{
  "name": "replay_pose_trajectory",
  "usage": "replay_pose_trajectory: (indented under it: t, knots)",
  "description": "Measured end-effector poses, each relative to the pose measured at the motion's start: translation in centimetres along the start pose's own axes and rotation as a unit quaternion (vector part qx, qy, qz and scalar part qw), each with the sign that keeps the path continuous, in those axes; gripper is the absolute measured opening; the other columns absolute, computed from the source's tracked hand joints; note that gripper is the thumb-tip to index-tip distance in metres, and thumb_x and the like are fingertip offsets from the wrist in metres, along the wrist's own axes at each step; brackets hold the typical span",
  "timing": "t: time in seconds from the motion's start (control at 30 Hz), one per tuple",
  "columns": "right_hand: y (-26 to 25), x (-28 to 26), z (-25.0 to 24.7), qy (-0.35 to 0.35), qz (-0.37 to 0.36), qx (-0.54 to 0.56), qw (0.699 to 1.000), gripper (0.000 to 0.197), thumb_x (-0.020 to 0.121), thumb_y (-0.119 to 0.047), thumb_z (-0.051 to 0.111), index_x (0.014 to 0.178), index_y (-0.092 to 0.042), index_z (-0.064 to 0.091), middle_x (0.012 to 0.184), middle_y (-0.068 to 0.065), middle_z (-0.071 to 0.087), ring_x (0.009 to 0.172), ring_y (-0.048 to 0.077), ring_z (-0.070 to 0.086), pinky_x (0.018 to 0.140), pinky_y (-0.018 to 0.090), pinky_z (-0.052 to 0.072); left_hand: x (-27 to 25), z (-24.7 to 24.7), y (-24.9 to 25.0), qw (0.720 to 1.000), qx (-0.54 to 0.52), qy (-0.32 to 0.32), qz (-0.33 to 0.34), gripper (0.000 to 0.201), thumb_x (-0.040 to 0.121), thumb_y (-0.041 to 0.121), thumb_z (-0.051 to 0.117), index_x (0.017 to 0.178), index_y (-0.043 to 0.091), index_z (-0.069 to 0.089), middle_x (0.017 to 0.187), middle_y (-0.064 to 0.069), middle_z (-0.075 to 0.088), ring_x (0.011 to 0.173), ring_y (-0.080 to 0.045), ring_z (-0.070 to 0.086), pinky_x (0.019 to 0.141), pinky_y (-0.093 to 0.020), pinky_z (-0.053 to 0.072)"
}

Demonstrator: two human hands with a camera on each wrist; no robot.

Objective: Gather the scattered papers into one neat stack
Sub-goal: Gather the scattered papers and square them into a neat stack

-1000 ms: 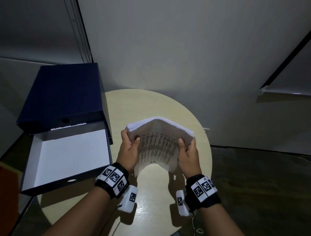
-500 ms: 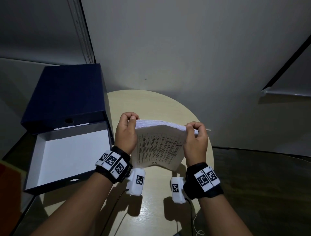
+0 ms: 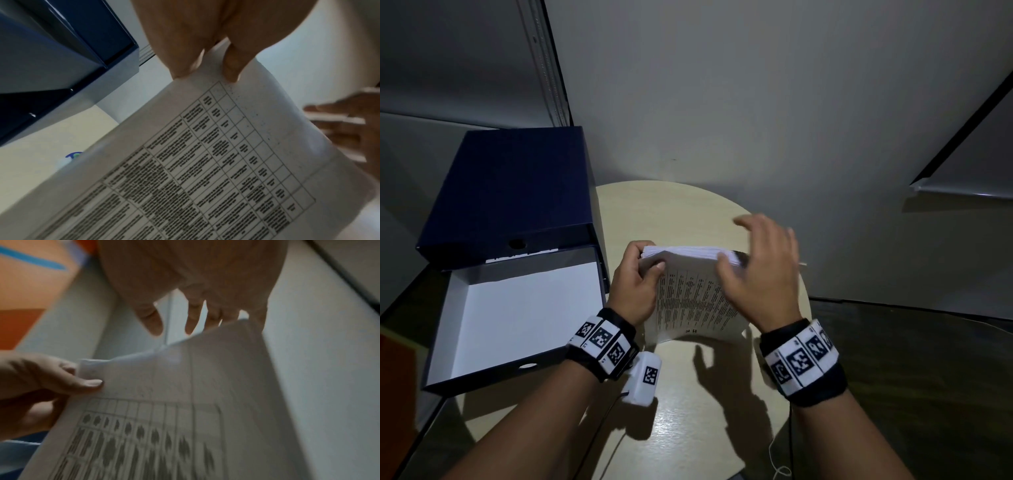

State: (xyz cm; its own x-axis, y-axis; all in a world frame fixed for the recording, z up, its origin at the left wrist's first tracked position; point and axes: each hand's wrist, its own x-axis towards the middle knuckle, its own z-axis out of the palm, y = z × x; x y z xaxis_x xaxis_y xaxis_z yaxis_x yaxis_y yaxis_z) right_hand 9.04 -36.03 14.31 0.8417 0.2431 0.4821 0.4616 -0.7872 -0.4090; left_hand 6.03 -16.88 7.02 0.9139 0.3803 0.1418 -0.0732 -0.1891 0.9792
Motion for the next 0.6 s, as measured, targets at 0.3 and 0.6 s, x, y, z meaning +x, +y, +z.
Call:
replay_pose_trajectory:
  t: [0.3, 0.6]
  knots:
    - [-2.5, 1.5, -0.2, -0.212, -0.081, -0.160, 0.961, 0.020, 0.088, -0.019, 0.053, 0.108, -0.019, 0.051, 0.095, 0.005, 0.067, 0.087, 0.034, 0.061, 0.060, 0.034, 0.034, -0.3, 1.7, 2.4, 0.990, 0.022, -0.073, 0.119, 0.029, 0.083, 0.006, 0.054, 0.100, 0.029, 0.051, 0.090, 0.022, 0.062, 0.086, -0.005, 0.060, 0.077, -0.024, 0.050]
    - [4.5, 0.0, -5.4, -0.089, 0.046, 0.106, 0.989, 0.009, 0.088, -0.017, 0.065, 0.088, -0.011, 0.059, 0.077, 0.009, 0.067, 0.074, 0.030, 0.062, 0.066, 0.043, 0.053, -1.1, -1.3, -3.2, 0.958, 0.219, -0.184, 0.033, 0.030, 0.078, 0.029, 0.078, 0.100, 0.024, 0.058, 0.090, 0.004, 0.068, 0.082, -0.016, 0.063, 0.068, -0.028, 0.046]
